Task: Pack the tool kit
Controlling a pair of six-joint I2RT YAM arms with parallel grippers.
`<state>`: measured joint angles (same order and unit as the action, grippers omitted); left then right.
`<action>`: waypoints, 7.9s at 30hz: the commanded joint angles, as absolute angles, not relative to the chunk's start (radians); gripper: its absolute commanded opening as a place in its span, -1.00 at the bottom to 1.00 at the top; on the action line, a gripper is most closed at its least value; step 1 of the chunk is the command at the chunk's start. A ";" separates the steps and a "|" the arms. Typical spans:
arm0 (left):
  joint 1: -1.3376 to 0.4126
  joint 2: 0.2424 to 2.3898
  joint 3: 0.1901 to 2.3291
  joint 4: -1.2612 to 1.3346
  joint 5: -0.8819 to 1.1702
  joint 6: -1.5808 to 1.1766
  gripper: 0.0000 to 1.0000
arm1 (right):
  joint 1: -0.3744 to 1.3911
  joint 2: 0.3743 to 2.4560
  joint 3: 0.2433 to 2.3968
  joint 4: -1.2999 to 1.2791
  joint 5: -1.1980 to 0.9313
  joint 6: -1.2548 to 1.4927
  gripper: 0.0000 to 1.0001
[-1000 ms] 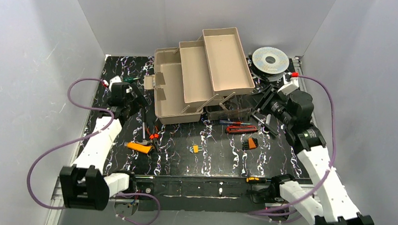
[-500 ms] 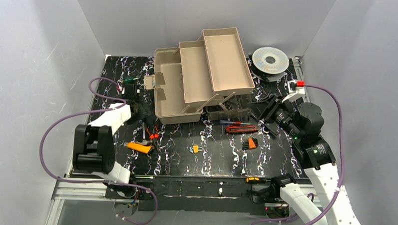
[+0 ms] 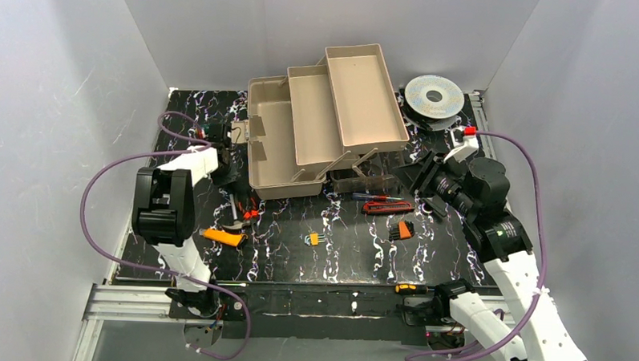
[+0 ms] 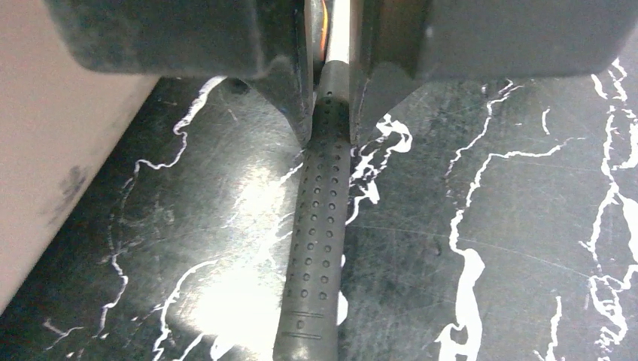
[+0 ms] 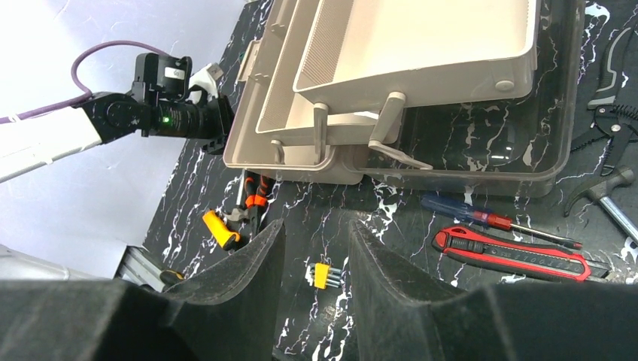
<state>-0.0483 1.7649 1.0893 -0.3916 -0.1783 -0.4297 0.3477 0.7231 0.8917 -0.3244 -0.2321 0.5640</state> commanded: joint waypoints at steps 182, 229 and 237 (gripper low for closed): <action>-0.155 1.099 1.196 -0.458 0.167 -0.711 -1.00 | 0.353 0.747 0.851 -0.396 -0.192 0.528 -0.18; -0.310 1.229 1.223 -0.453 -0.006 -0.539 0.97 | 0.886 1.070 0.902 -0.584 0.306 0.594 0.70; -0.311 1.054 1.203 -0.760 -0.034 -0.367 0.96 | 1.028 1.231 0.991 -0.599 0.421 0.654 0.76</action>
<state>-0.3080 1.0908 1.2228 -0.5537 -0.0296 -0.4782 0.9642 1.1656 0.9054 -0.5896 0.3035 0.6090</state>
